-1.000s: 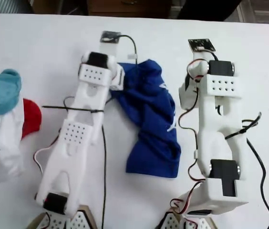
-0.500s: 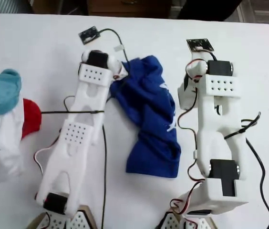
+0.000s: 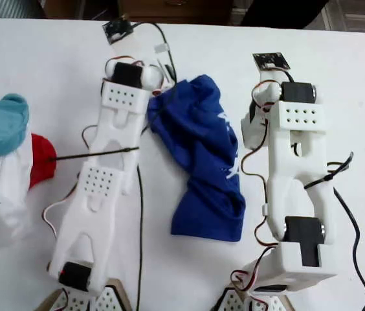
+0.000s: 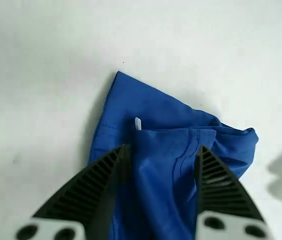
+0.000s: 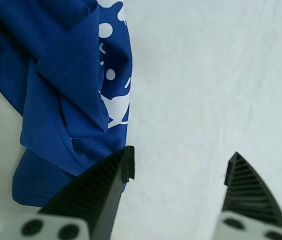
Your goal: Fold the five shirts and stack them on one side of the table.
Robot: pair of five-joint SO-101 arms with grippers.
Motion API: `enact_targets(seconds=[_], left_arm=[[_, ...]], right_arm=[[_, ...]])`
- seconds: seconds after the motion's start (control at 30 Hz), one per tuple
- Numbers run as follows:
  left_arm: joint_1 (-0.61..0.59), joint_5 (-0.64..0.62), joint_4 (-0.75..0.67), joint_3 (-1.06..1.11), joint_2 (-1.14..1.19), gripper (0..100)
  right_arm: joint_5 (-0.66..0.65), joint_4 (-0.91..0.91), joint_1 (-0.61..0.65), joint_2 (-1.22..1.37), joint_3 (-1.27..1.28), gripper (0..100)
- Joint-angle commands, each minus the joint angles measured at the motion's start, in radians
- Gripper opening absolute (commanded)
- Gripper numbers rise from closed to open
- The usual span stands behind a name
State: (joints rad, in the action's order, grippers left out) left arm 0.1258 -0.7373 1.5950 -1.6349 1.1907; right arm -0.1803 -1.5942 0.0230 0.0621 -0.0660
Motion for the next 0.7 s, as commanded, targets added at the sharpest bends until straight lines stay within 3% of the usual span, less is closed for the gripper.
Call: enact_targets(seconds=[0.0, 0.37, 0.47, 0.6, 0.67], left_arm=[[0.000, 0.006, -0.034, -0.033, 0.006, 23], [0.051, -0.032, -0.157, -0.031, 0.141, 22], [0.060, -0.031, -0.149, -0.031, 0.169, 16], [0.058, 0.110, -0.149, -0.036, 0.172, 2], [0.052, 0.170, -0.143, -0.038, 0.157, 3]], right_arm=[[-0.003, 0.008, 0.007, -0.048, -0.003, 28.6], [-0.002, 0.002, 0.005, -0.056, -0.003, 28.6], [0.002, 0.002, 0.007, -0.056, -0.003, 28.6], [0.005, 0.002, 0.007, -0.056, -0.003, 28.6], [0.005, 0.002, 0.007, -0.056, -0.003, 28.6]])
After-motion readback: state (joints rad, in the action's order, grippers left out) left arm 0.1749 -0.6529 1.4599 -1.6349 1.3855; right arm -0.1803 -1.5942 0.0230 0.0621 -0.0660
